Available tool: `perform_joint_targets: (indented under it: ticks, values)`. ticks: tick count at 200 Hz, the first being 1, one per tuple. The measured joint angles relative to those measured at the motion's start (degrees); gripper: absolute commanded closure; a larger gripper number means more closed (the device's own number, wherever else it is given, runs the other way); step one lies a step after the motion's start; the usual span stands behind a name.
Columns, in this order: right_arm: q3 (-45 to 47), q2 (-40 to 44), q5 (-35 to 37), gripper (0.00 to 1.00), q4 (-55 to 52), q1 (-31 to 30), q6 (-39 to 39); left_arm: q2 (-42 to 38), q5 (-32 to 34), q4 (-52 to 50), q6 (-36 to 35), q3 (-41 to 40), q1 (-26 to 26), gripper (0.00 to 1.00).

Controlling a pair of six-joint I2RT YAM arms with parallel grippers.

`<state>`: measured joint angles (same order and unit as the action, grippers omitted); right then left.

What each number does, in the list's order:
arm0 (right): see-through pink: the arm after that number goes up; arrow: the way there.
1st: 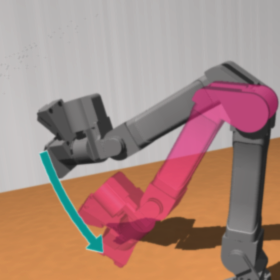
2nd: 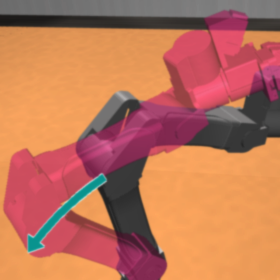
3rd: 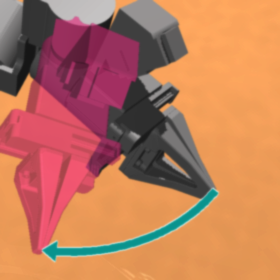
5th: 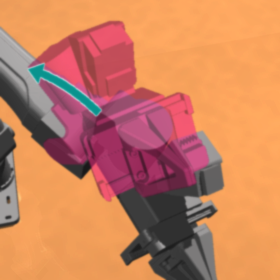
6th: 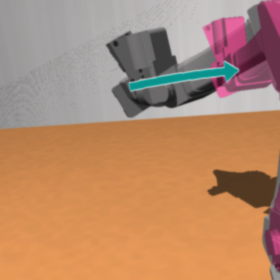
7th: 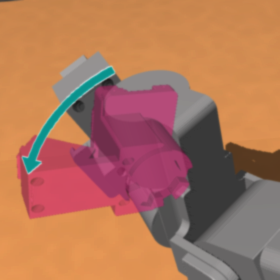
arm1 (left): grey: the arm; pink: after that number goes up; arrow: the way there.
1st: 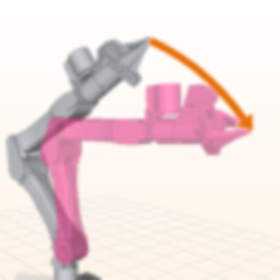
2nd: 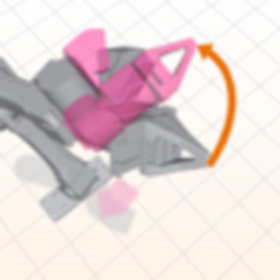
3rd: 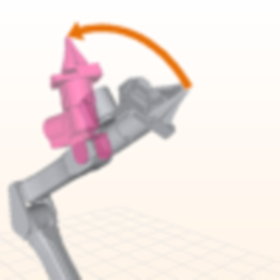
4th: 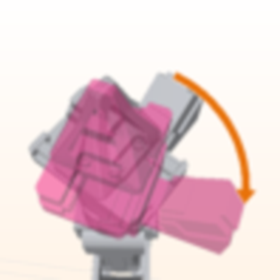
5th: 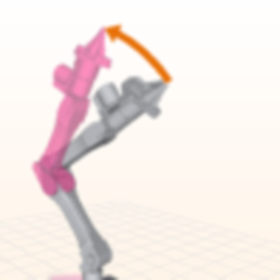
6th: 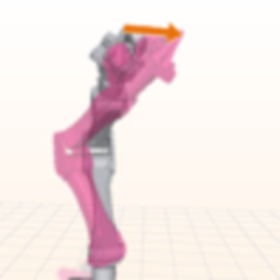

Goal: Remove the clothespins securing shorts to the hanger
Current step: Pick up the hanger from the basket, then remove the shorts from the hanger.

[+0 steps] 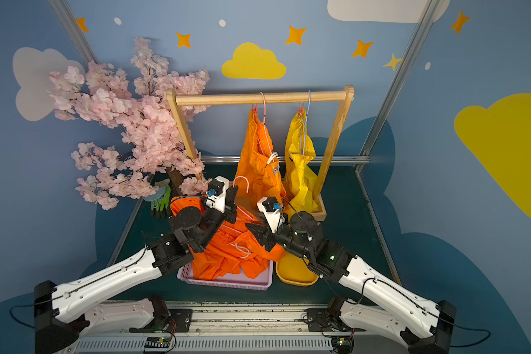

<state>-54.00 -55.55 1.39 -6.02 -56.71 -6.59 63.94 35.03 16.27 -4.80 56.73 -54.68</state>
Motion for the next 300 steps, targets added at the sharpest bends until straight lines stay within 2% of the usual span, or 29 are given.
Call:
perform_joint_targets:
  ticks: [25, 47, 69, 90, 99, 157, 214, 255, 300]
  values:
    - [-0.3, -1.9, 4.2, 0.50, 0.0, -0.9, 0.1, -3.1, 0.6, 0.6, 0.7, -1.9, 0.0, 0.97]
    - [-0.5, -2.0, 7.3, 0.55, 0.0, -1.2, 0.1, -4.4, 0.7, 0.8, 1.3, -2.6, 0.0, 0.97]
    - [-0.7, -2.0, 9.2, 0.69, -0.3, -1.4, 0.2, -4.7, 0.8, 1.1, 1.7, -2.8, 0.0, 0.97]
    - [-0.4, -1.2, 10.2, 0.93, -0.2, -1.6, -0.1, -4.7, 0.8, 1.2, 1.8, -3.0, 0.0, 0.97]
    - [0.3, -0.2, 10.9, 1.00, 0.1, -1.6, -0.1, -4.7, 0.8, 1.2, 1.8, -3.0, 0.0, 0.97]
    - [5.6, 8.2, 13.8, 1.00, -1.6, -0.2, -3.5, -4.6, 0.8, 1.4, 1.8, -3.0, -0.1, 0.97]
    - [8.7, 18.1, 14.8, 1.00, -8.2, 4.9, -6.7, -3.3, 1.1, 2.2, 0.9, -3.0, -0.2, 0.97]
    - [10.2, 20.9, 11.5, 1.00, -10.5, 9.0, -8.3, -2.3, 1.7, 3.2, -0.3, -2.9, -0.3, 0.97]
    - [15.2, 22.6, 6.8, 1.00, -11.4, 9.9, -9.7, -1.9, 3.7, 3.6, -1.1, -2.9, -0.3, 0.97]
